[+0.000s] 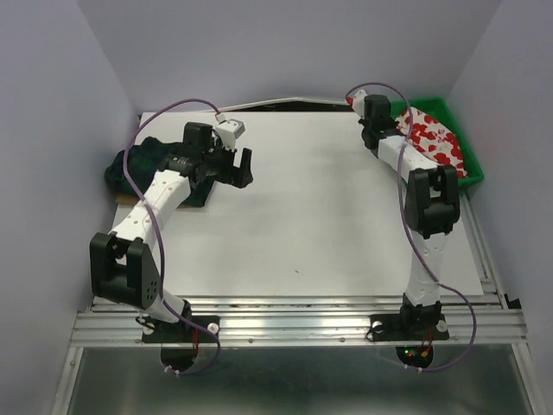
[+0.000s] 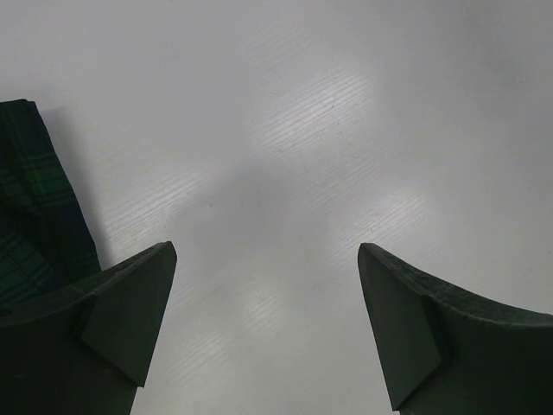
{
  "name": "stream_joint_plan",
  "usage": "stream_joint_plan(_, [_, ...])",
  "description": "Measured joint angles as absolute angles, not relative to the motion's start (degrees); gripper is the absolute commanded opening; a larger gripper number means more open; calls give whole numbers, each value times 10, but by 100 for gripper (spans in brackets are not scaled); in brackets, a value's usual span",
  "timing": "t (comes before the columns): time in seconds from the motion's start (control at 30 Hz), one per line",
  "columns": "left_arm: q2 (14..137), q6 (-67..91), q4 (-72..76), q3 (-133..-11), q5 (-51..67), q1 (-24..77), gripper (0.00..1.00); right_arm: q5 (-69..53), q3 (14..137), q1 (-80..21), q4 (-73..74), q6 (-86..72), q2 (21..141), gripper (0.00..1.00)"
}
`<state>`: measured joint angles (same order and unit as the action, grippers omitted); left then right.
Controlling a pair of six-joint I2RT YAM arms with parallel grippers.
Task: Fold and stack the skirts
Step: Grab the skirt from the pile, then move the skirt to the center of the board
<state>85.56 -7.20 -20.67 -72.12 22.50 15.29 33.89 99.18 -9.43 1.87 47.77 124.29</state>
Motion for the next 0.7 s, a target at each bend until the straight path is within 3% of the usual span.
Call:
stream_joint_plan(0.23, [856,-67,-204,-720,225,149,99,306,1019,-83,27,459,1130,1])
stream_joint_plan(0.4, [856,-56,-203,-720,237,129,98,262,1153,-79,73,422,1114,1])
stream_joint_plan(0.57, [856,-43,-195,-720,257,92,98,170,1288,-81,167,367,1110,1])
stream_joint_plan(0.7, [854,-36,-185,-719,275,65,98,57,1298,-91,238,326,1056,1])
